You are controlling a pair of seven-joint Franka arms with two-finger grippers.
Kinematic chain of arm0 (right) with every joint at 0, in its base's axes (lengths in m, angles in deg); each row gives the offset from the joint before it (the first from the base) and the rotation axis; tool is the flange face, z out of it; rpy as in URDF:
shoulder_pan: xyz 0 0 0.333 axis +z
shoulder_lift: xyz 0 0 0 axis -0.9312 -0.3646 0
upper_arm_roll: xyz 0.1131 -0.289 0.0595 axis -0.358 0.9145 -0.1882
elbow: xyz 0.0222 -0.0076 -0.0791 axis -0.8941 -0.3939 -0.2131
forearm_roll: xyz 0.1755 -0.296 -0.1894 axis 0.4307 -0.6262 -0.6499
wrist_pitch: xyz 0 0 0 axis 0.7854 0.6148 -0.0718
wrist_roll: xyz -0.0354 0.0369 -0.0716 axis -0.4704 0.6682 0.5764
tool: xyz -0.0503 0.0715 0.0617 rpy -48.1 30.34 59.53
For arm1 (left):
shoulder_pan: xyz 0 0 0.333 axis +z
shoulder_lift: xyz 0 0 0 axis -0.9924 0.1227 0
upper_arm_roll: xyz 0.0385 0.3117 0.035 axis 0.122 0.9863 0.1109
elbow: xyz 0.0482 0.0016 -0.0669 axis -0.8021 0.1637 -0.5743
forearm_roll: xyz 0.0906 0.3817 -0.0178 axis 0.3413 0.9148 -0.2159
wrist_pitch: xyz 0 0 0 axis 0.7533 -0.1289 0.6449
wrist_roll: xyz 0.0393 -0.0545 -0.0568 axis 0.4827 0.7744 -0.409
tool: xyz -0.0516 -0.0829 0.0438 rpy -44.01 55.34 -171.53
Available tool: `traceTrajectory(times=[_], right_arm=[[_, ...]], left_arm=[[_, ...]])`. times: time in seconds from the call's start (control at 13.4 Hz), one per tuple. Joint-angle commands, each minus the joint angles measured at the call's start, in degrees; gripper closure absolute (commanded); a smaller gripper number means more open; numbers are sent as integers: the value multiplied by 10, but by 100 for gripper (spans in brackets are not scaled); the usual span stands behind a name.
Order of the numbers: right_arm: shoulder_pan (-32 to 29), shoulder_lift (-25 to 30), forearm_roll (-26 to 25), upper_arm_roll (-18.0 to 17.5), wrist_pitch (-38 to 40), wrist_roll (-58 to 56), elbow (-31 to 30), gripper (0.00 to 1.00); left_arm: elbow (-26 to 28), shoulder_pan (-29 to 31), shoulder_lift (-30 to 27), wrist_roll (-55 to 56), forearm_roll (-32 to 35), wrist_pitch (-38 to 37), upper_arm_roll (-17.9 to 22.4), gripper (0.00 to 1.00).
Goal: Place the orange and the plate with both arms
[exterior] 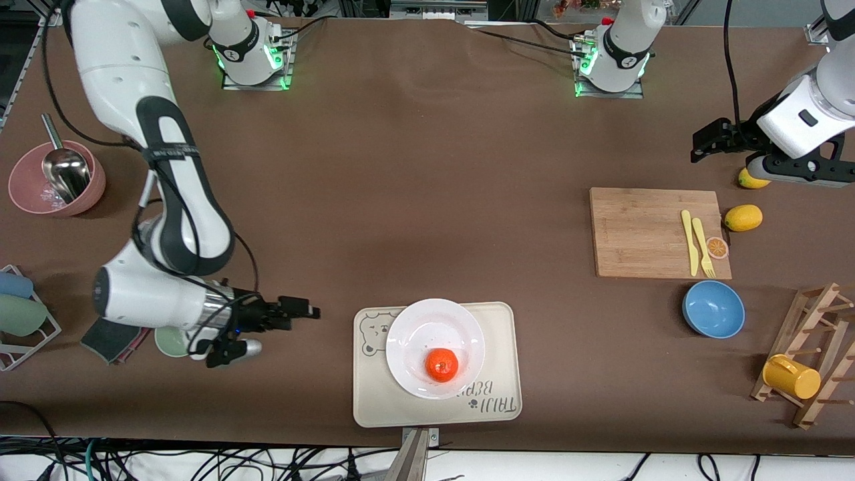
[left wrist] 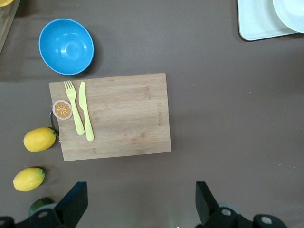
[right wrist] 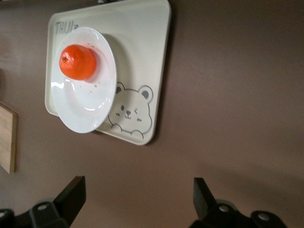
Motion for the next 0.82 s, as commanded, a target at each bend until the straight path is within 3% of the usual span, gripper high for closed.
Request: traceTrajectory(times=[0.0,0.3,0.45,0.6,0.75], right_arm=[[6,74,-119,7,84,64,-37,0],[6,140,-256,9,245,76,-40,0],[6,175,-296,15,305,83,-51,0],[7,232,-300,28,305,83,-102,0],[7,318,-309,37,250,93,-208,0]], left_arm=[[-19,-3,7,-3,10,-14,0,0],[-19,-4,7,-3,10,-14,0,0],[-18,-3,7,-4,10,-14,0,0],[-18,-3,7,-3,10,-17,0,0],[-18,2,7,-10,10,-20,0,0]])
